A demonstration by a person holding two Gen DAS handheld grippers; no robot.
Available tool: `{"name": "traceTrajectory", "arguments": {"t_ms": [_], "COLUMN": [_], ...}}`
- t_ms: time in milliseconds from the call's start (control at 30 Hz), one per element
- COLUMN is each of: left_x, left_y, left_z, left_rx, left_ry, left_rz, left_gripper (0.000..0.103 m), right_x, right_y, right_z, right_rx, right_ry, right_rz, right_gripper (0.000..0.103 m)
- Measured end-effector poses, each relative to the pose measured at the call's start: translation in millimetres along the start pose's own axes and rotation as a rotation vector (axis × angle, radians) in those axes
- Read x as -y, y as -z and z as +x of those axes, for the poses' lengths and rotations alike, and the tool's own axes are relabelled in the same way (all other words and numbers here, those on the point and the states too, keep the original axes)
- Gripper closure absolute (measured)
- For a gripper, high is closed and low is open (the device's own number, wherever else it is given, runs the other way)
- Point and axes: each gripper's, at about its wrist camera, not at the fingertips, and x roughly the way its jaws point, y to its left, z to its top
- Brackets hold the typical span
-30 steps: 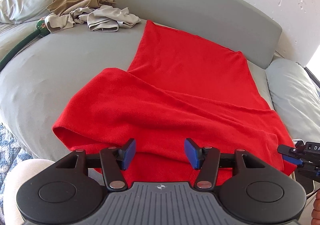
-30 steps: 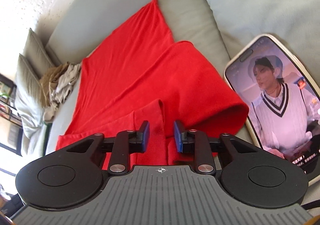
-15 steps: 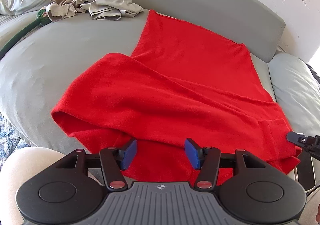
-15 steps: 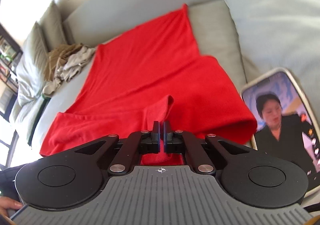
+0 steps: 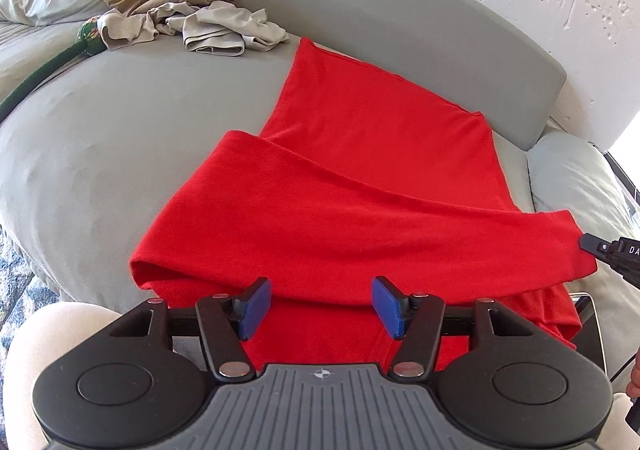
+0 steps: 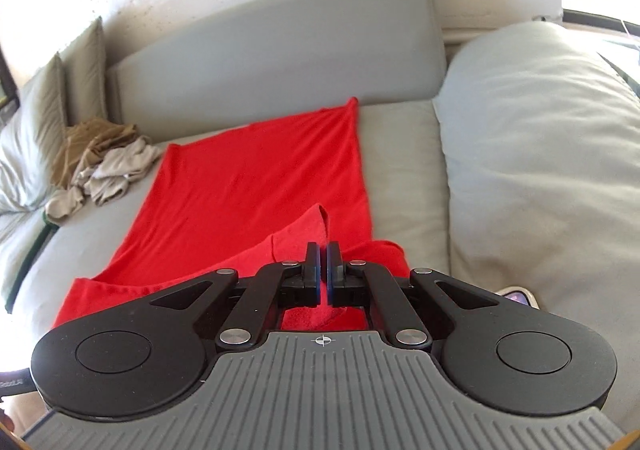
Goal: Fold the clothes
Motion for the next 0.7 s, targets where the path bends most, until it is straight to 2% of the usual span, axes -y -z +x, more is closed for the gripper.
{"name": "traceTrajectory", "arguments": {"t_ms": [67, 133, 233, 267, 300, 333, 400, 500, 533, 567, 633, 667, 700], "left_x": [-1.9, -3.3, -6.5, -7.8, -9.0, -10.3, -13.5, -19.3, -20.1, -18.1, -12.1, -9.3, -9.4], "left_y": [0.8, 1.7, 2.6, 2.9, 2.9, 3.0, 2.5, -4.5, -9.2, -15.7, -28.6, -34.8, -40.4], "left_z": [3.1, 4.7, 4.9, 4.5, 3.8, 3.0, 0.1, -6.1, -6.3, -3.5, 8.3, 17.2, 29.6], "left_rx": [-0.009, -0.011, -0.014, -0.017, -0.021, -0.024, -0.021, 0.033, 0.053, 0.066, 0.097, 0.111, 0.118], "left_ry": [-0.009, -0.025, -0.048, -0.056, -0.063, -0.071, -0.074, -0.051, -0.042, -0.034, -0.036, -0.048, -0.076], "left_rz": [-0.003, 0.006, 0.01, 0.008, 0.006, 0.003, -0.002, -0.02, -0.021, -0.011, 0.033, 0.058, 0.067], "left_gripper": [0.047, 0.047, 0.047, 0.047, 0.047, 0.047, 0.046, 0.051, 0.054, 0.067, 0.076, 0.076, 0.076], "right_x": [8.5, 17.3, 23.8, 25.2, 25.5, 25.8, 26.2, 27.5, 26.4, 26.6, 22.4, 20.3, 17.4], "right_y": [5.5, 12.9, 25.2, 28.3, 29.8, 31.3, 31.9, 28.4, 25.6, 23.4, 17.7, 14.9, 13.2], "right_z": [12.5, 30.4, 45.1, 41.6, 34.8, 28.0, 12.9, -12.6, -20.6, -23.7, -14.9, -10.0, 0.4], "right_rx": [-0.028, -0.11, -0.214, -0.208, -0.192, -0.176, -0.139, -0.054, -0.02, 0.002, -0.003, -0.007, -0.026], "right_ry": [0.043, 0.038, 0.048, 0.048, 0.056, 0.064, 0.081, 0.062, 0.046, 0.024, -0.008, -0.023, -0.031], "right_rz": [0.004, 0.02, 0.044, 0.055, 0.061, 0.067, 0.076, 0.09, 0.092, 0.095, 0.089, 0.086, 0.082], "right_gripper": [0.101, 0.098, 0.077, 0.061, 0.05, 0.049, 0.049, 0.049, 0.049, 0.052, 0.066, 0.078, 0.08]}}
